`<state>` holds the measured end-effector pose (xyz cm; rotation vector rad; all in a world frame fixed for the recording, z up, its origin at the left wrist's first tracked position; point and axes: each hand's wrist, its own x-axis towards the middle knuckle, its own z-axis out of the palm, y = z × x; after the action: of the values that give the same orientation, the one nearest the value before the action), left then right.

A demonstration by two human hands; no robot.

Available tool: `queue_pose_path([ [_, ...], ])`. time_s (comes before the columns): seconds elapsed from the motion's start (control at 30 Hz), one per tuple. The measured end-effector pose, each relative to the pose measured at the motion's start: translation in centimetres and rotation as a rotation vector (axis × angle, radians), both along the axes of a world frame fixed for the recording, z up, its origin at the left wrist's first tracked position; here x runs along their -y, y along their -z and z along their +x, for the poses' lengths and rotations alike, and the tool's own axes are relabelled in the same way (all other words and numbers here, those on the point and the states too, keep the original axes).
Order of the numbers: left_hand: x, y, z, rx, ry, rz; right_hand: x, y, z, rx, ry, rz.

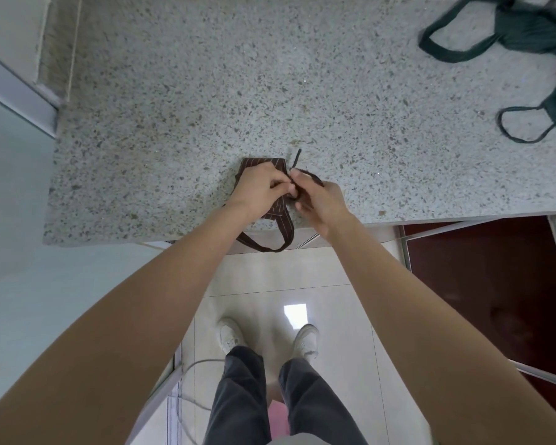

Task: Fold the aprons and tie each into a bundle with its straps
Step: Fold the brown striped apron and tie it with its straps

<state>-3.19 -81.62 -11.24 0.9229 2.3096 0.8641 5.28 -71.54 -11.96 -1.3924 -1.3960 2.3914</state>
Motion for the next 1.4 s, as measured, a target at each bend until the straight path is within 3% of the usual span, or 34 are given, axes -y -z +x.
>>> queue_pose_path([
  [0.1, 0.1, 0.3, 0.0, -0.016, 0.005, 0.003, -0.3, -0.2, -0.5, 0.166, -0.089, 0.215],
  [0.33, 0.0, 0.5, 0.1, -0.030, 0.029, -0.009, -0.7, -0.5, -1.6, 0.316, -0.325, 0.704],
  [0.4, 0.1, 0.3, -0.1, -0.011, 0.012, 0.007, -0.3, -0.3, -1.6, 0.243, -0.157, 0.620],
  [0.5, 0.2, -0.1, -0.7, 0.019, 0.021, -0.002, -0.2, -0.3, -0.4, -0.016, 0.077, 0.196],
  [0.57, 0.1, -0.2, -0.9, 0.028, 0.021, -0.030, -0.5, -0.1, 0.7, -0.118, 0.042, 0.056],
  [0.67, 0.0, -0.3, -0.9, 0.049, 0.018, -0.064, -0.9, -0.4, 1.7, -0.200, -0.086, 0.066],
  [0.77, -0.3, -0.6, -1.3, 0.115, 0.045, -0.114, -1.2, -0.8, 1.3, -0.197, -0.216, 0.304],
  [0.9, -0.4, -0.8, -1.9, 0.260, 0.011, -0.116, -1.8, -0.6, 0.6, -0.030, -0.498, 0.938],
  [1.0, -0.1, -0.9, -1.9, 0.276, 0.020, -0.097, -2.2, 0.0, 0.8, 0.017, -0.612, 1.221],
  [1.1, 0.0, -0.9, -1.8, 0.301, 0.019, -0.101, -2.3, 0.5, 0.7, -0.015, -0.607, 1.293],
  [1.3, -0.2, -1.1, -1.8, 0.341, -0.012, -0.094, -2.3, 0.2, 0.7, -0.095, -0.645, 1.170],
  [1.4, -0.1, -1.4, -1.8, 0.356, -0.006, -0.059, -2.2, 0.3, 0.5, -0.096, -0.686, 1.284],
])
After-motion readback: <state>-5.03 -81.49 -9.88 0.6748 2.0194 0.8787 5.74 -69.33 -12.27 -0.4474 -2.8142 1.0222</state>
